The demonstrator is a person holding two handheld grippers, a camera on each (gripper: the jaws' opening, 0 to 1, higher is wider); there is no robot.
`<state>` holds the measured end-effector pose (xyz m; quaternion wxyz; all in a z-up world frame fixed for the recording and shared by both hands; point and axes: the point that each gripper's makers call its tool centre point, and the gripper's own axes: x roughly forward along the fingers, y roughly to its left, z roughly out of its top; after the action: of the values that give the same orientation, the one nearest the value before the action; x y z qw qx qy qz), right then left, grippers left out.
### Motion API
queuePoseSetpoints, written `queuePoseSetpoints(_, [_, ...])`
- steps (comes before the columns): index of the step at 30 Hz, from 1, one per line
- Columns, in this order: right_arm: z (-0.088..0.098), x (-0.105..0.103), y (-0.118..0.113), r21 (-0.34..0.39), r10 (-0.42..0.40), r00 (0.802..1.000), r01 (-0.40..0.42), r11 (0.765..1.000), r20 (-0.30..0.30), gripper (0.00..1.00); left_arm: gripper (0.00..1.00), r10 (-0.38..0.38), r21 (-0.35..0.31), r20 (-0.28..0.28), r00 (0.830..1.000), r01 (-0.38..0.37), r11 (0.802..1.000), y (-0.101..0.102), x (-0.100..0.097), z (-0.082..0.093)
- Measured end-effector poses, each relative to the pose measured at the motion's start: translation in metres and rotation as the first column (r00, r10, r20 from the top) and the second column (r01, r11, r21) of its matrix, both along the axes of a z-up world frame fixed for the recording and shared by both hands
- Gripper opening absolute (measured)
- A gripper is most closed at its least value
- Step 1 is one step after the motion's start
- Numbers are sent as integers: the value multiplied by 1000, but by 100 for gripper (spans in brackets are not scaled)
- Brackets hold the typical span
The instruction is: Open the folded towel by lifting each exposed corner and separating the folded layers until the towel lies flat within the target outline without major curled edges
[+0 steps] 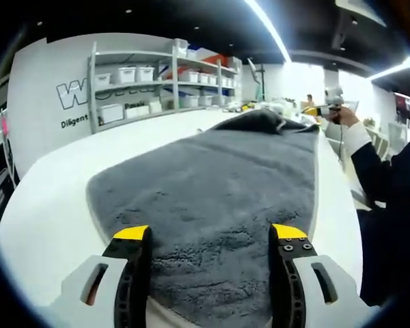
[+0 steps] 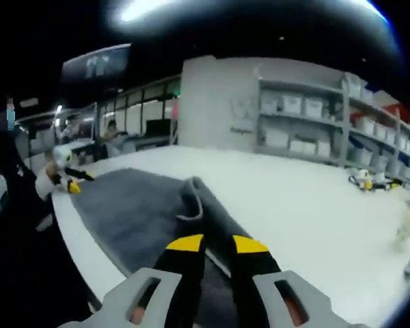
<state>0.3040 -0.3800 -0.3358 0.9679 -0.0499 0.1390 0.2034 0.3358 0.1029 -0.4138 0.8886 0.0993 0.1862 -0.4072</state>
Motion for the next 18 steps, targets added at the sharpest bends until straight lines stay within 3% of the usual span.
queuePoseSetpoints(10, [-8, 16, 30, 5, 65, 997, -65, 998, -29, 11, 68, 2, 6, 3, 1000, -2, 1000, 4, 2, 1])
queuePoseSetpoints(13, [-9, 24, 39, 63, 61, 997, -58, 996, -42, 12, 68, 2, 9, 5, 1000, -2, 1000, 5, 2, 1])
queuePoseSetpoints(18, [-17, 35, 56, 81, 78, 994, -72, 994, -74, 18, 68, 1, 7, 5, 1000, -1, 1000, 7, 4, 1])
